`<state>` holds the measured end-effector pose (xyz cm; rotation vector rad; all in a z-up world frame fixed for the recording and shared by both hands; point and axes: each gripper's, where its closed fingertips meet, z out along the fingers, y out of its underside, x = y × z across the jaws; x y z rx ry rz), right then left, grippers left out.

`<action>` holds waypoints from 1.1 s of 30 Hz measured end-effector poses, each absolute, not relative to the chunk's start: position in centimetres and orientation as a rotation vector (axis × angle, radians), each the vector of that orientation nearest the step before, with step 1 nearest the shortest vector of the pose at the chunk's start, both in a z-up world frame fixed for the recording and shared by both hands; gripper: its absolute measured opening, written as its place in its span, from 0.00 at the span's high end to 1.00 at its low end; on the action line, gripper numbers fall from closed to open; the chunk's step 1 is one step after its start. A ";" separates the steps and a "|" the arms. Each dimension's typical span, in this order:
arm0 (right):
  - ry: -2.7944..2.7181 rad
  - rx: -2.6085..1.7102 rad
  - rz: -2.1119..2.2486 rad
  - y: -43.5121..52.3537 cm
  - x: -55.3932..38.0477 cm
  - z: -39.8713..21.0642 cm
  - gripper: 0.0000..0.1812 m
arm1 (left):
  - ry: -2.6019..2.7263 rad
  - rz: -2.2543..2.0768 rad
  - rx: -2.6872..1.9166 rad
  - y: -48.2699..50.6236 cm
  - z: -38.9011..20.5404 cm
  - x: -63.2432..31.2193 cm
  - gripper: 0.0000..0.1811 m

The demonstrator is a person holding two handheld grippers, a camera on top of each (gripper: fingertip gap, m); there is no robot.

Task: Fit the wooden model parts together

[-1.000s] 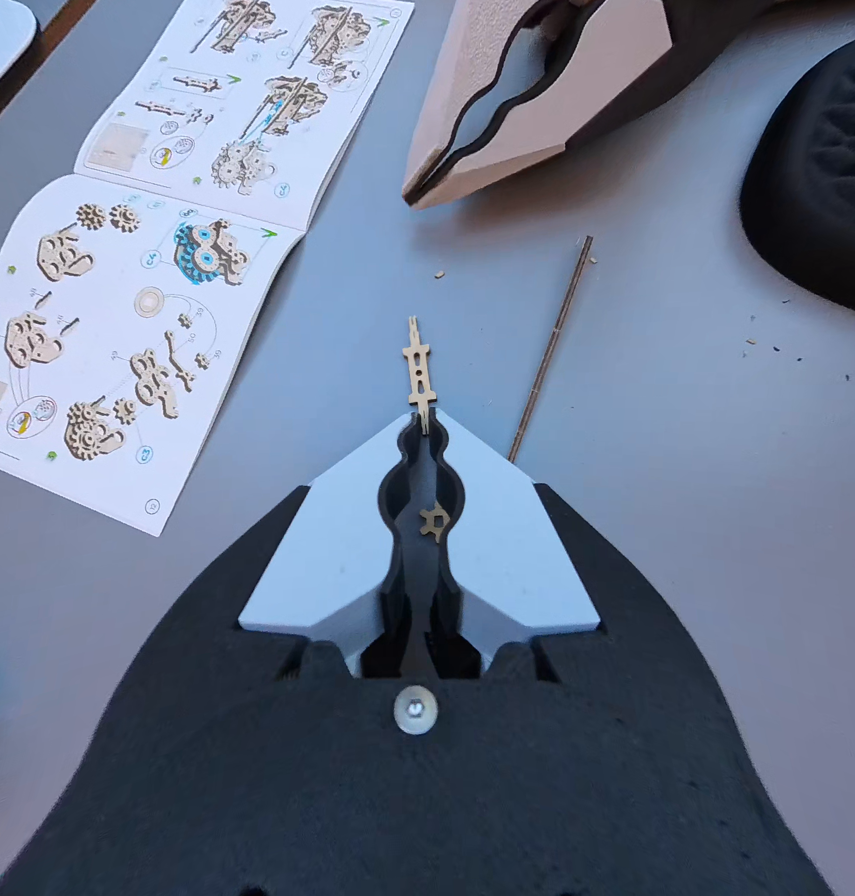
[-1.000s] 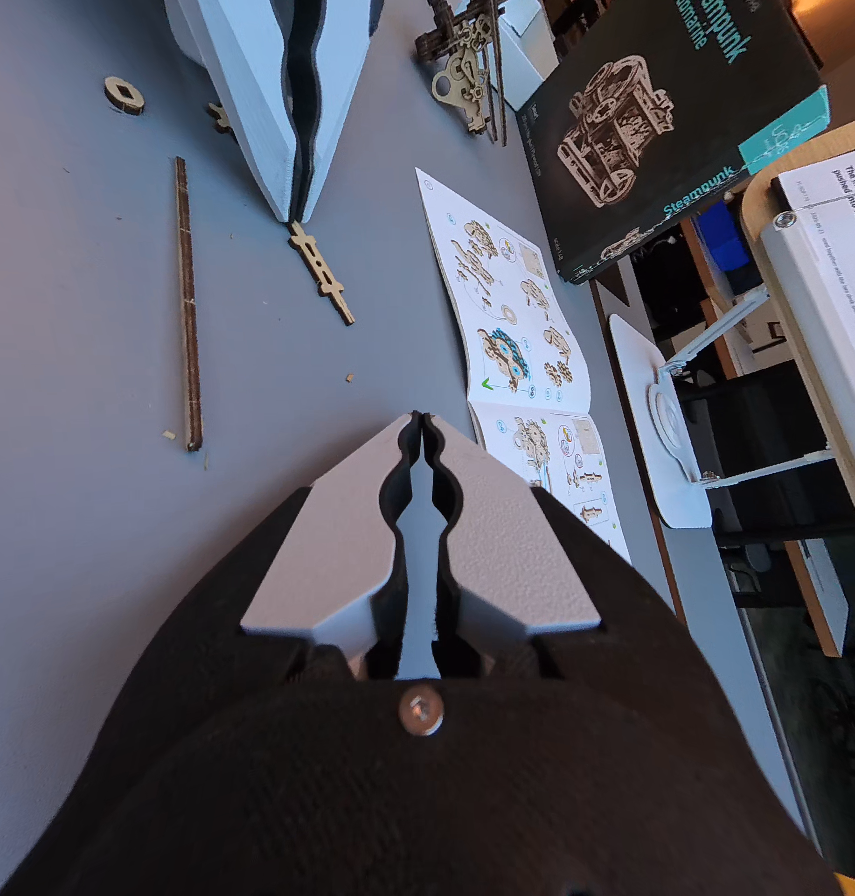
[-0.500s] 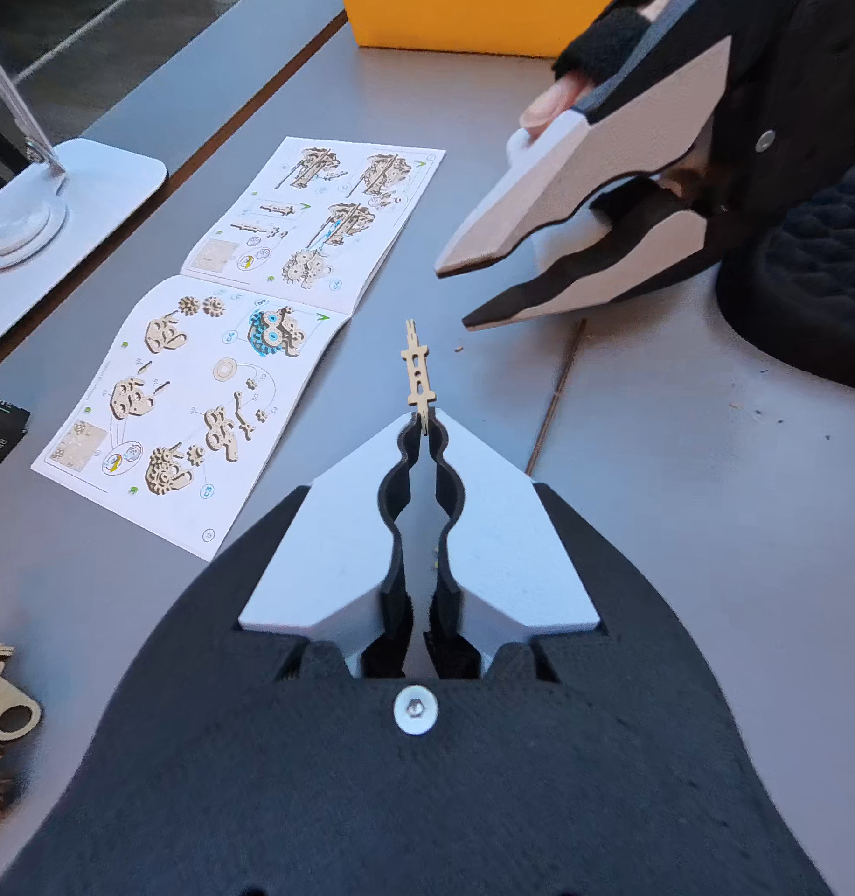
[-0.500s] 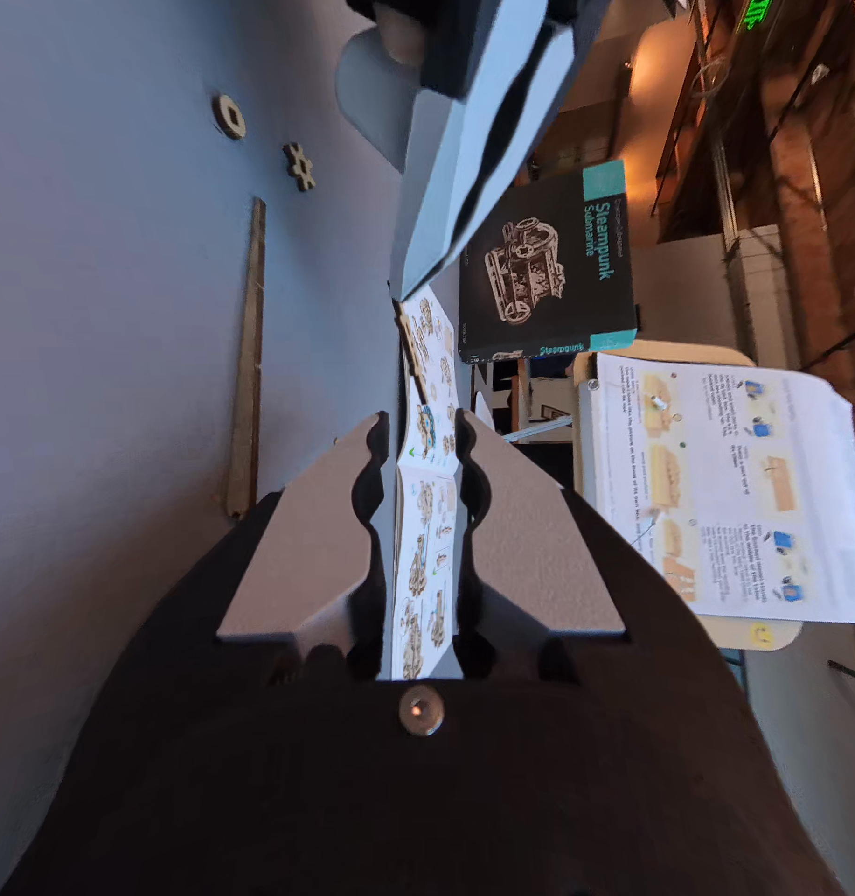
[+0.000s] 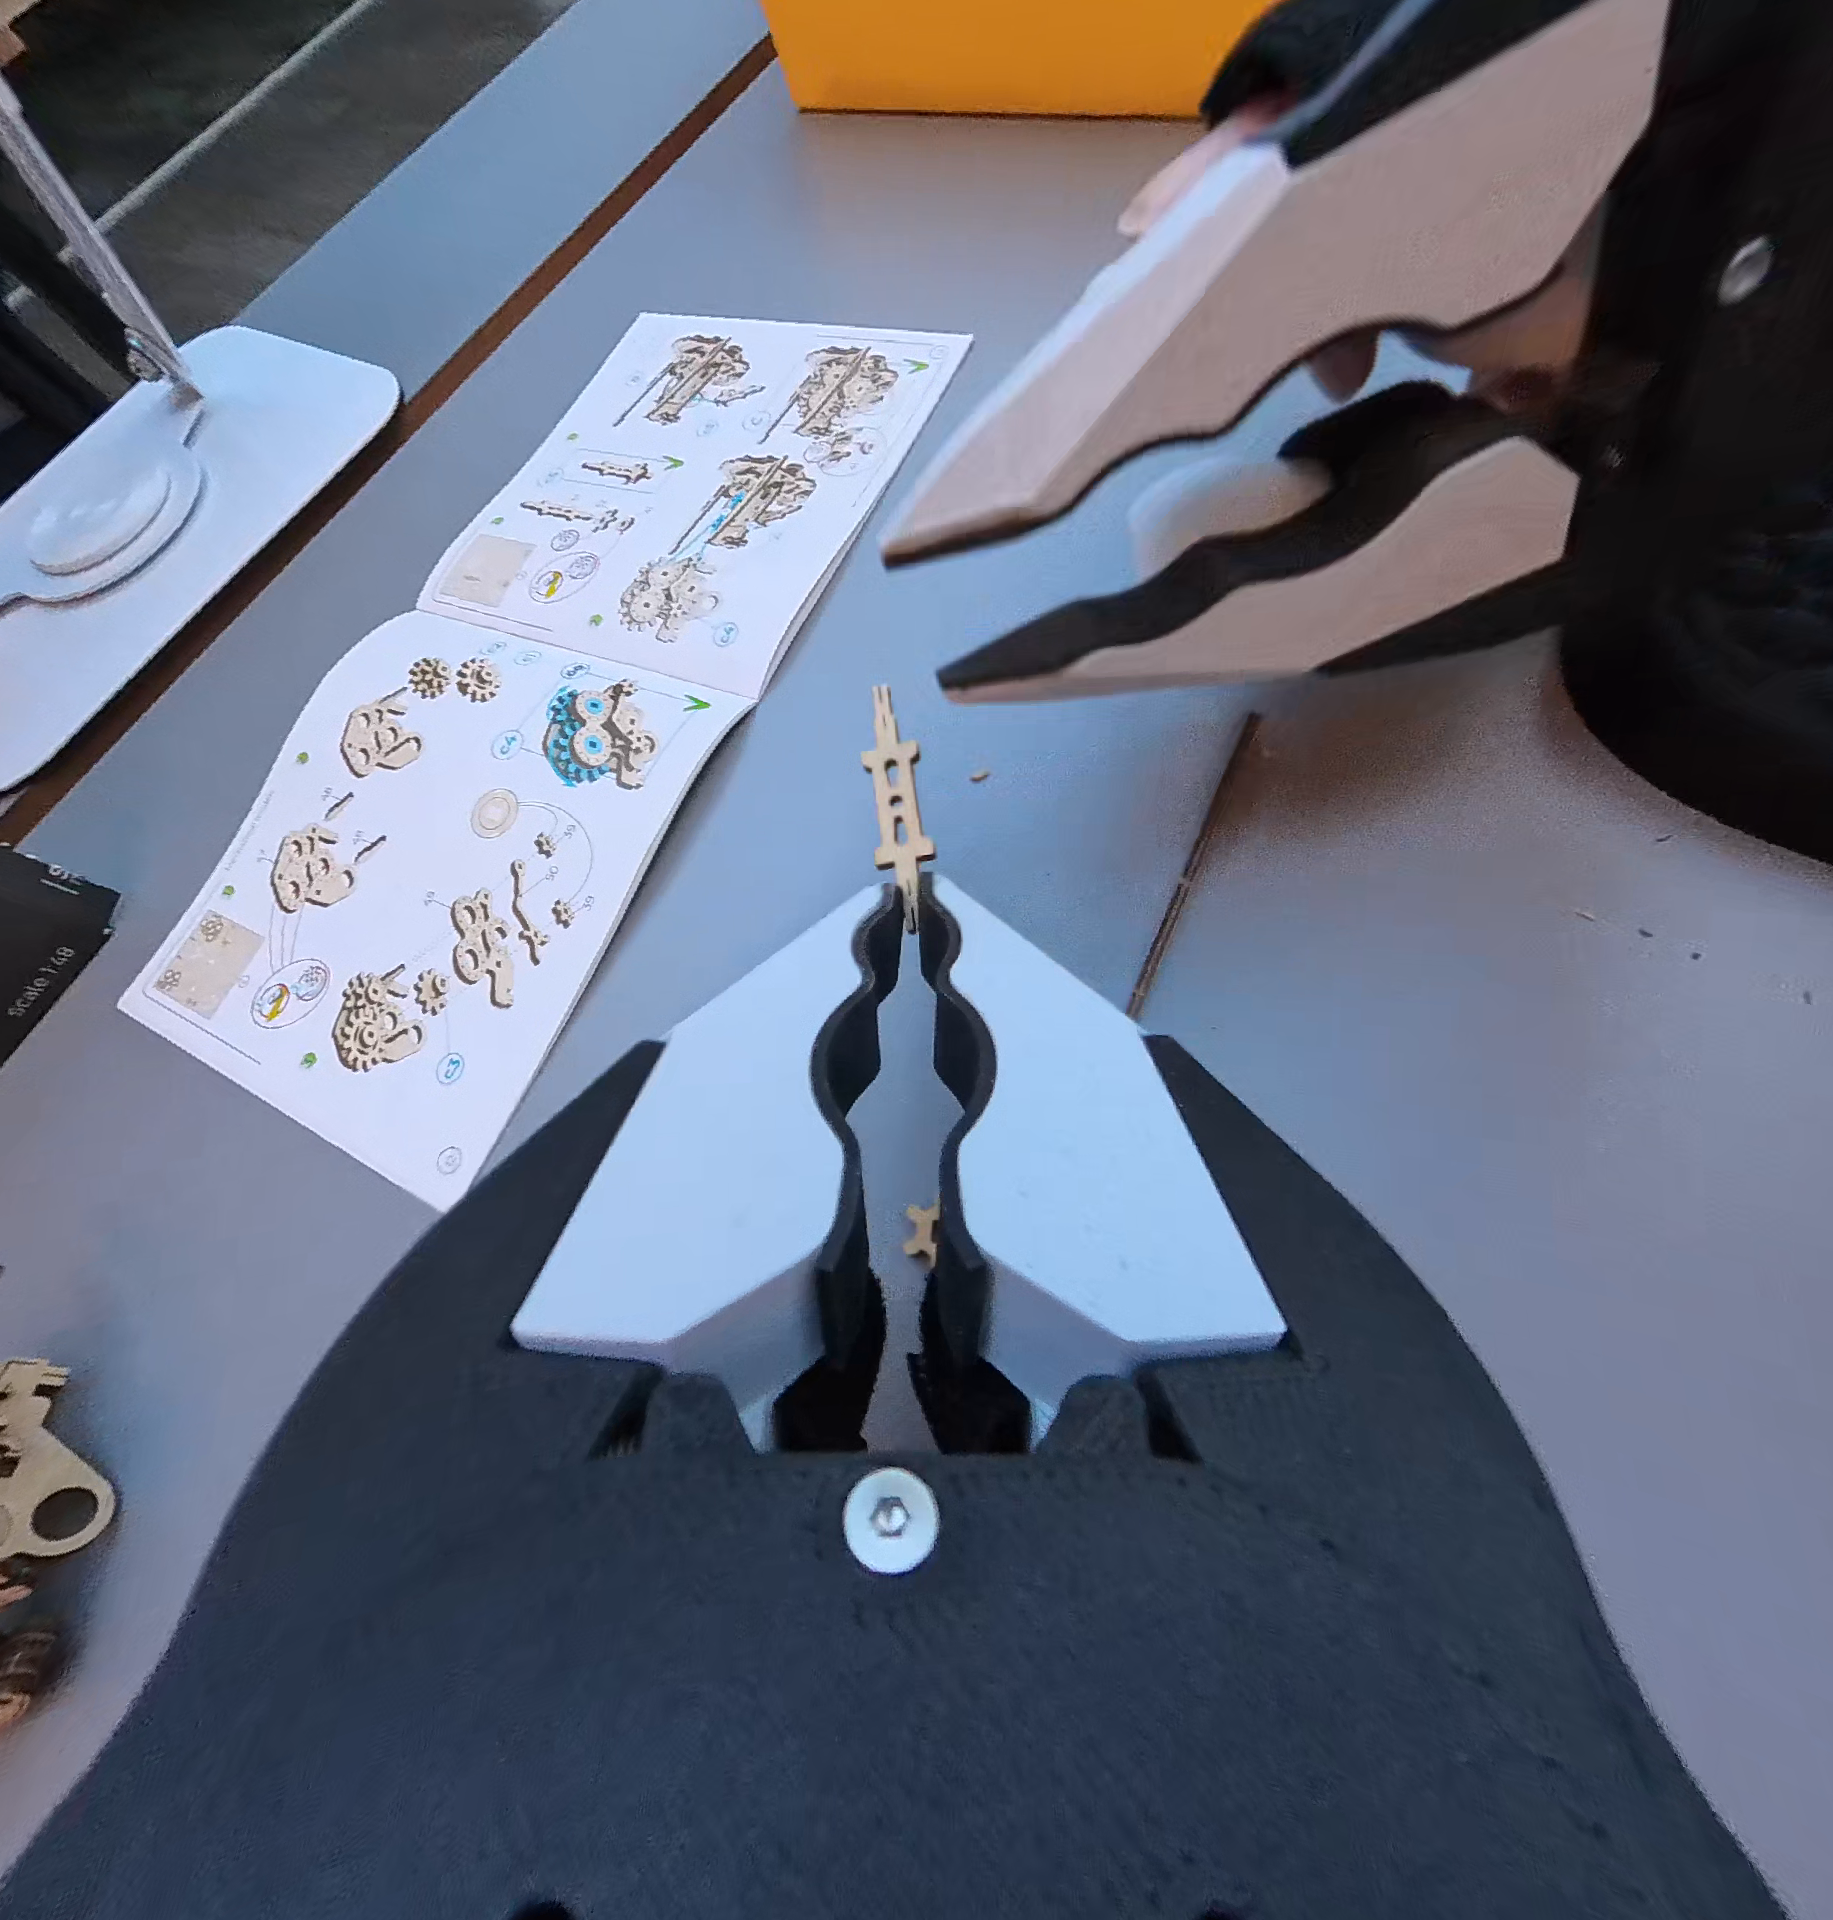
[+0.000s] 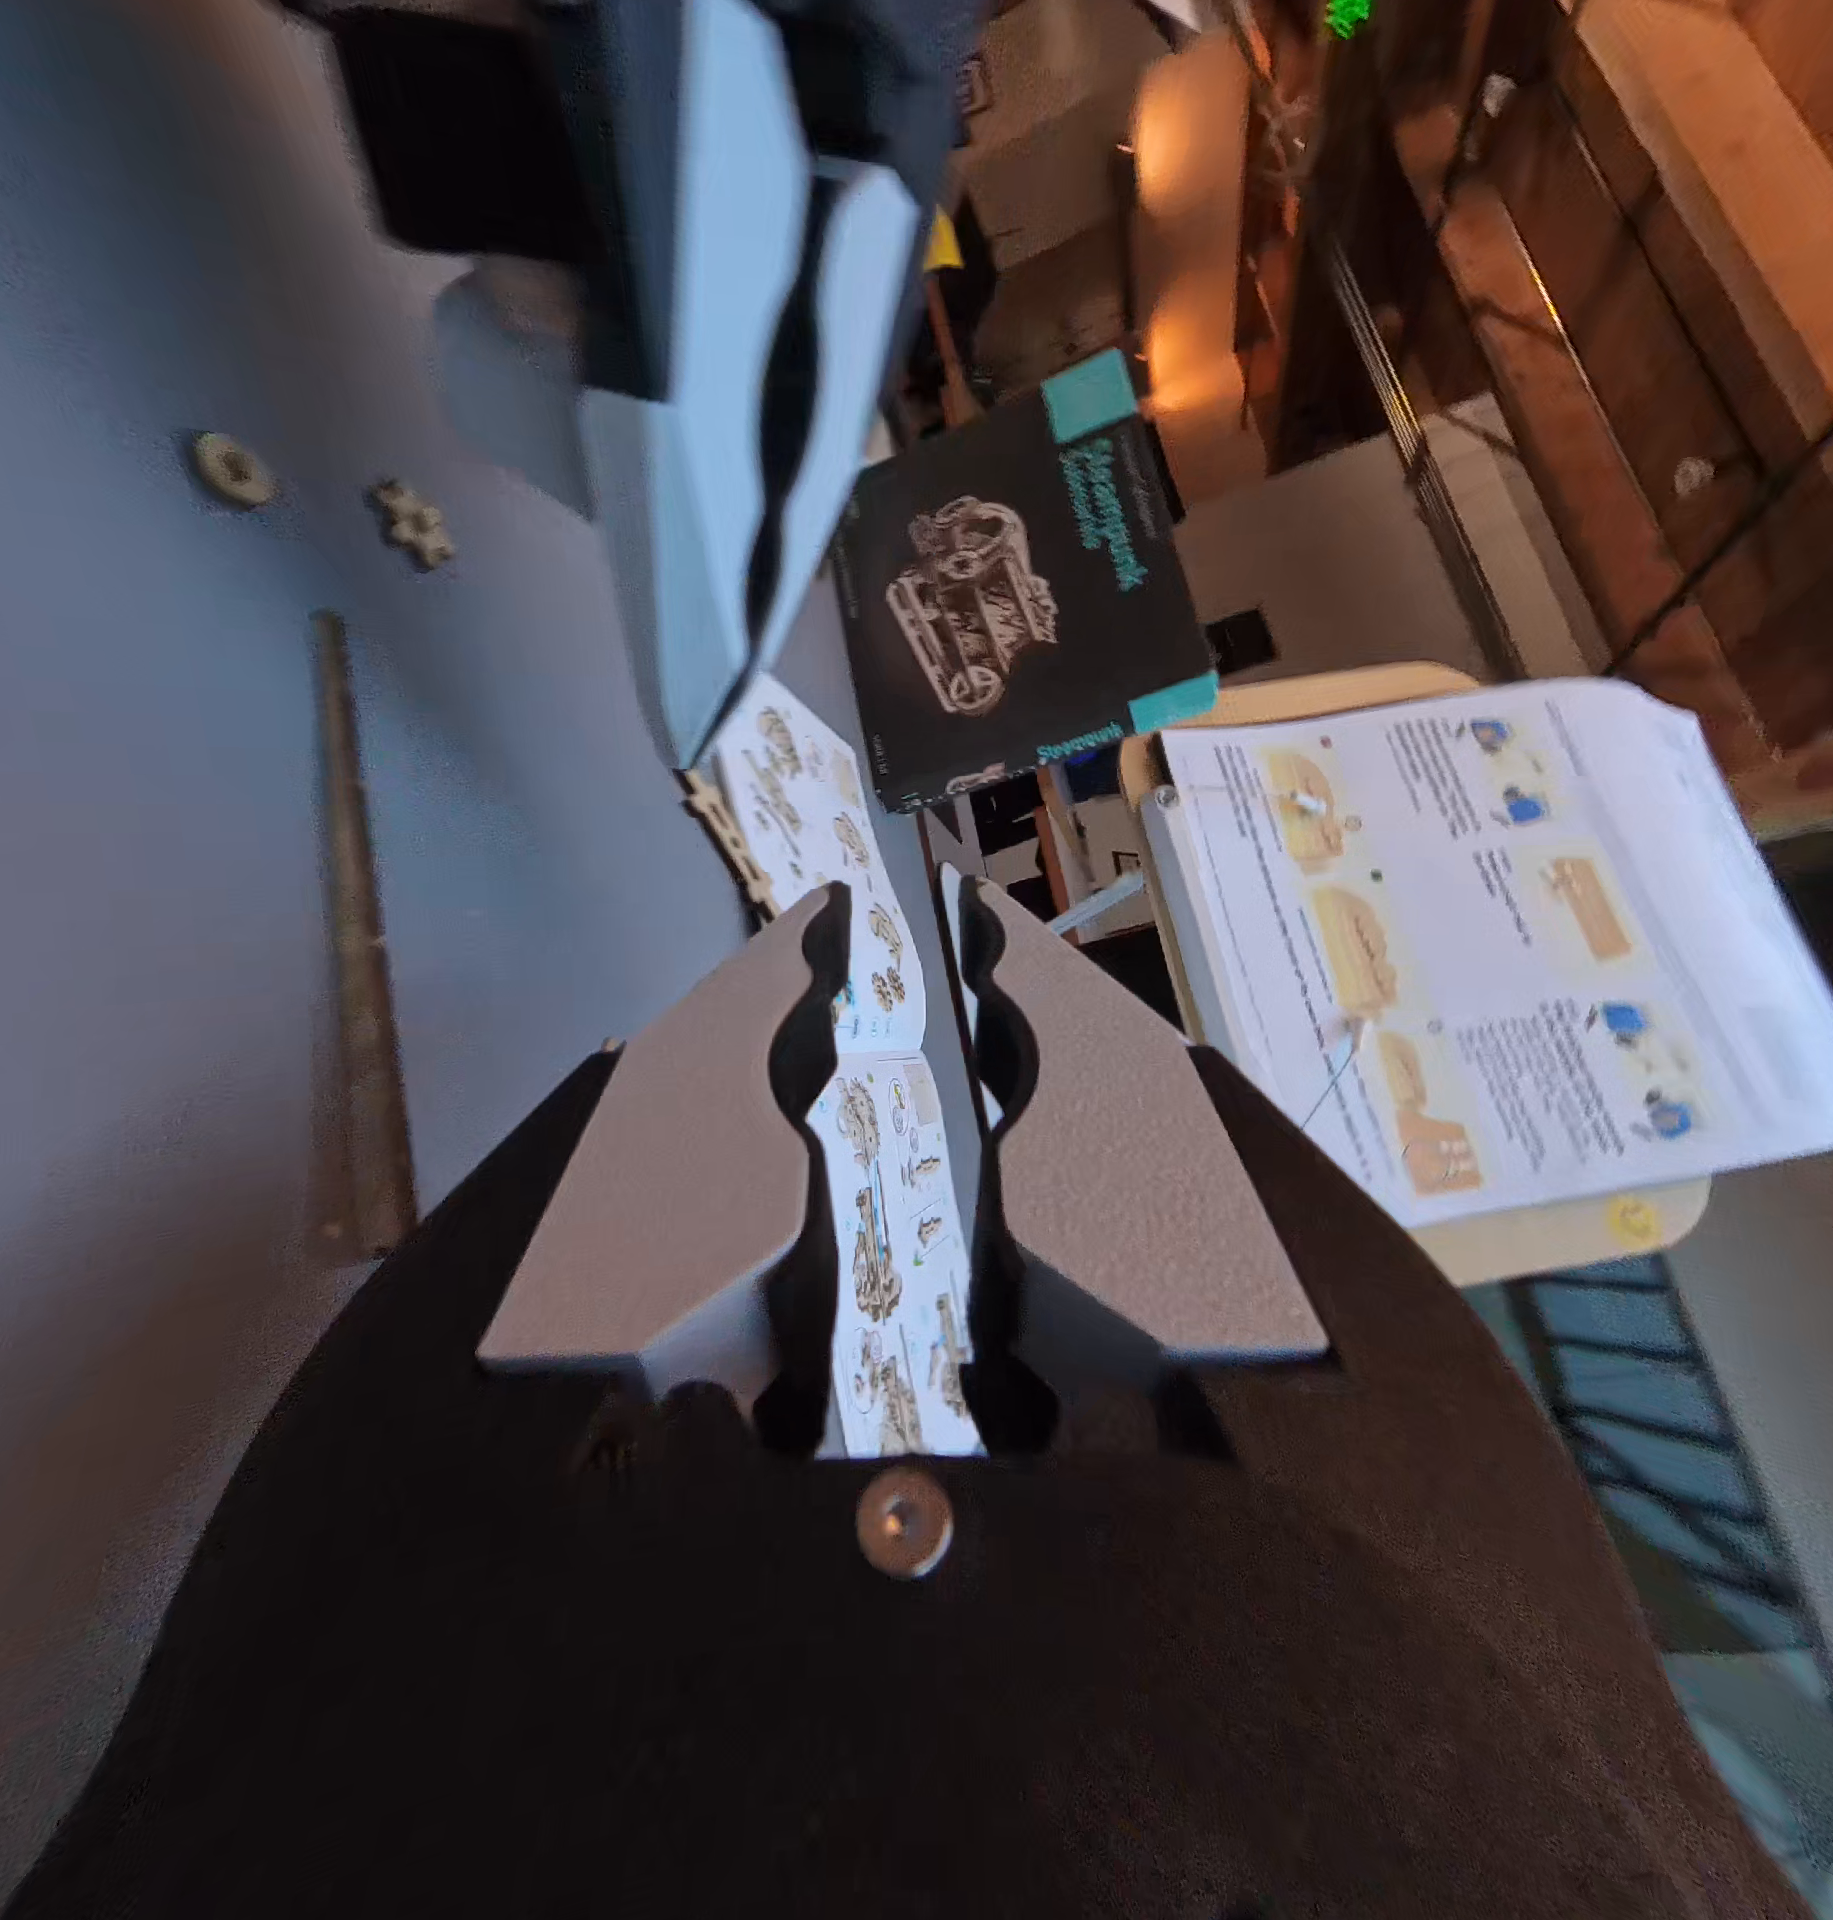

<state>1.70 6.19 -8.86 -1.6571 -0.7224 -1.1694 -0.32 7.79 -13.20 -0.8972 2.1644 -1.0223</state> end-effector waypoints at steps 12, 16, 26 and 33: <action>0.511 -1.481 0.560 5.7 3.9 -6.1 0.92 | 1.886 -1.016 -0.784 9.0 -8.9 0.4 1.00; 0.604 -1.458 0.740 6.8 2.0 -7.1 0.92 | 1.863 -1.019 -0.743 8.0 -8.4 0.2 1.00; 0.623 -1.410 0.856 6.9 2.3 -7.4 1.00 | 1.862 -1.042 -0.722 6.4 -8.8 0.1 0.90; 0.496 -1.466 0.945 5.3 5.2 -7.3 1.00 | 1.975 -1.224 -0.861 7.6 -10.8 0.0 0.82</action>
